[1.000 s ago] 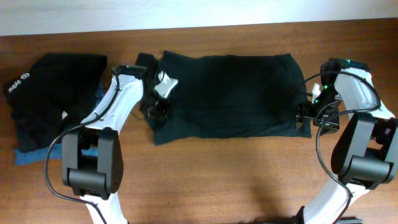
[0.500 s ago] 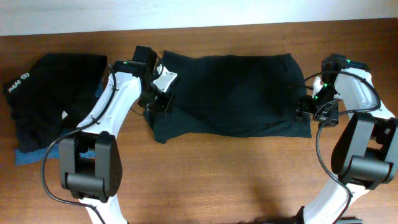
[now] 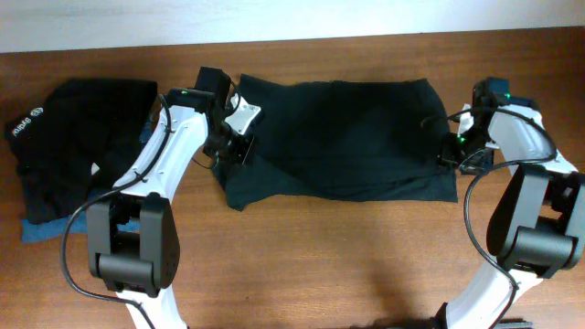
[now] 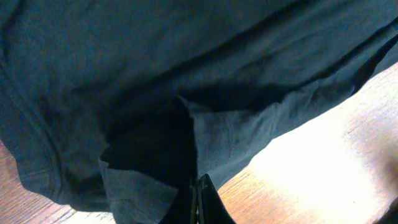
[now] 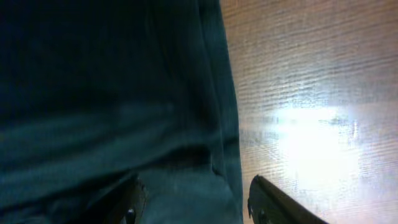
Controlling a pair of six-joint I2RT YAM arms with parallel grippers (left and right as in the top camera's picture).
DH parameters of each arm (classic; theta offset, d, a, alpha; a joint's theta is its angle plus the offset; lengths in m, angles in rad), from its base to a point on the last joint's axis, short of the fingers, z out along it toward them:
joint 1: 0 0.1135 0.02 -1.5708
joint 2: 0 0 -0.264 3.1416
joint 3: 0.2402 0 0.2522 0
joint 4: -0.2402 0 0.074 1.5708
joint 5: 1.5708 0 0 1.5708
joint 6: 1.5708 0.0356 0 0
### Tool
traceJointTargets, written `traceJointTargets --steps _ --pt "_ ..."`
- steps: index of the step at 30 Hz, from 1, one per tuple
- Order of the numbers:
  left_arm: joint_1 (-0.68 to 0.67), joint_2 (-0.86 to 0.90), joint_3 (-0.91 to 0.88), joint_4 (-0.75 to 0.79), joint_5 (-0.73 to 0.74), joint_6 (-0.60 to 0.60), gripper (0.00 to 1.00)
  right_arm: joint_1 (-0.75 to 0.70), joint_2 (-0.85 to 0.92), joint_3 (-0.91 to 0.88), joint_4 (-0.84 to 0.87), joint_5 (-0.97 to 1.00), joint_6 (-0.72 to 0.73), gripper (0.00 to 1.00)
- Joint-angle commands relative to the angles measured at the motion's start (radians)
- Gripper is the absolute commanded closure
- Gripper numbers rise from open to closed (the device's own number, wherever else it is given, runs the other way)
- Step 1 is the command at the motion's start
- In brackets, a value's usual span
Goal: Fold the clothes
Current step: 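Grasp the dark shirt's right edge with the right gripper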
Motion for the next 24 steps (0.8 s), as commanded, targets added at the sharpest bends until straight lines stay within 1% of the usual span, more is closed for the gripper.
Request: traceJointTargets --steps 1,11,17,22,24 --pt "0.001 -0.021 0.005 0.003 -0.007 0.01 1.0 -0.006 0.006 -0.041 0.036 -0.006 -0.002 0.41" --pt "0.001 -0.021 0.005 0.003 -0.007 0.01 1.0 -0.006 0.006 -0.123 0.147 -0.006 0.003 0.41" --pt "0.001 -0.021 0.005 0.003 -0.007 0.01 0.99 -0.006 0.006 -0.15 0.175 -0.006 0.002 0.43" --pt "0.001 -0.021 0.005 0.003 -0.007 0.01 0.99 -0.006 0.006 -0.156 0.181 -0.006 0.002 0.57" --pt "0.001 -0.021 0.005 0.003 -0.007 0.01 0.99 -0.006 0.006 -0.156 0.182 -0.006 0.002 0.6"
